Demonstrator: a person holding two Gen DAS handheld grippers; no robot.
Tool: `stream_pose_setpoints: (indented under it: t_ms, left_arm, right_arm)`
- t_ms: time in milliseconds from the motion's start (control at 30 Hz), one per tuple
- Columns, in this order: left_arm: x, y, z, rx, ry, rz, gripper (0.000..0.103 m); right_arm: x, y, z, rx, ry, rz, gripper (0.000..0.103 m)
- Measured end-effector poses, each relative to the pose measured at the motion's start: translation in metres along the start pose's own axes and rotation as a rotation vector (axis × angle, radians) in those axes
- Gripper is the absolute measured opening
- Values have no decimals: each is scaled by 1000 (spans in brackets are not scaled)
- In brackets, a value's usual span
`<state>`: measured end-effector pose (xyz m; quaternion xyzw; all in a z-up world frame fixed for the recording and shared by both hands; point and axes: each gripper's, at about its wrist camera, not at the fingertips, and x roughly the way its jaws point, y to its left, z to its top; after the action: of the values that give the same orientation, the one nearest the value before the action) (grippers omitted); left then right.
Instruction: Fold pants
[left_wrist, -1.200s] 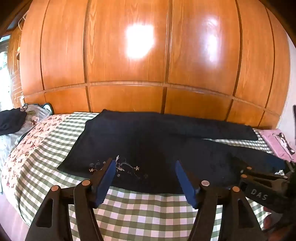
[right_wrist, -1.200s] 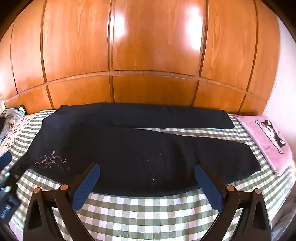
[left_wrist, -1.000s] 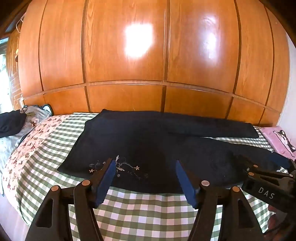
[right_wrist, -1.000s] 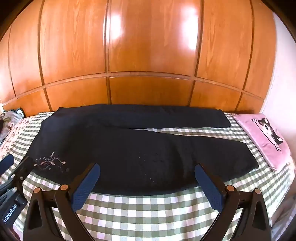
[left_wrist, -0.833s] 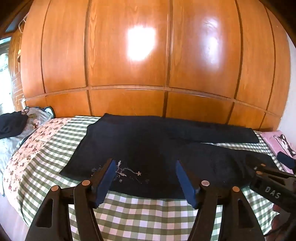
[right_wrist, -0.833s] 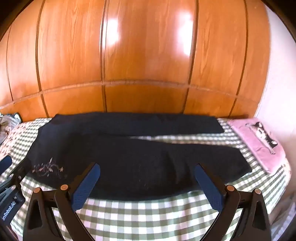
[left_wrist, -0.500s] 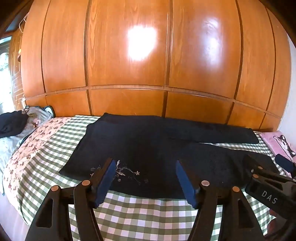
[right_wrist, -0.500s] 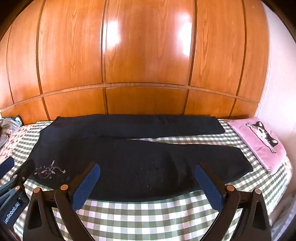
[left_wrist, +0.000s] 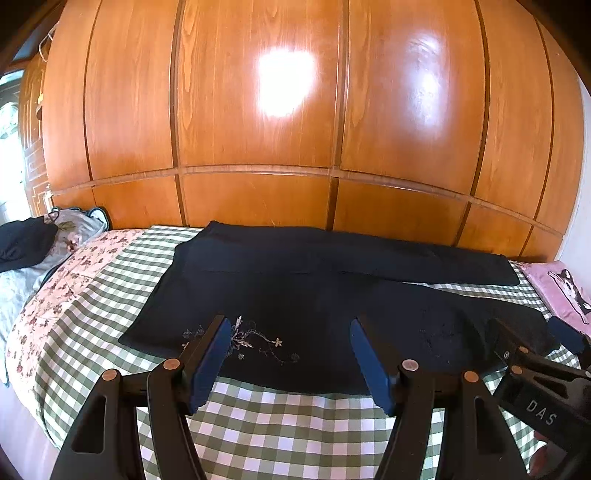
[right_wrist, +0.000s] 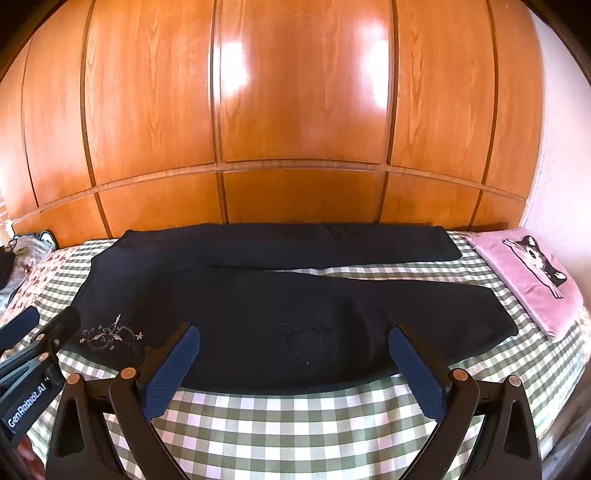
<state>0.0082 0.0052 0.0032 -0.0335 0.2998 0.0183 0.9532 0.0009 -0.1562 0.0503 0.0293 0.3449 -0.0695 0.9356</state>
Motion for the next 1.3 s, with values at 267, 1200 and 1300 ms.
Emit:
stream_pose_setpoints:
  t_ms: [267,1200,1300]
  left_arm:
    - [2,2,-4,-6,19,-1,68]
    - [9,14,-16,-24,52,22,68]
    - [8,16,-15,-23,45,27,68]
  right_arm:
    - [5,4,-7,-18,16,1,103]
    - [22,5,-24,-10,70,41,103]
    - [23,7,-26,-12,72,41,103]
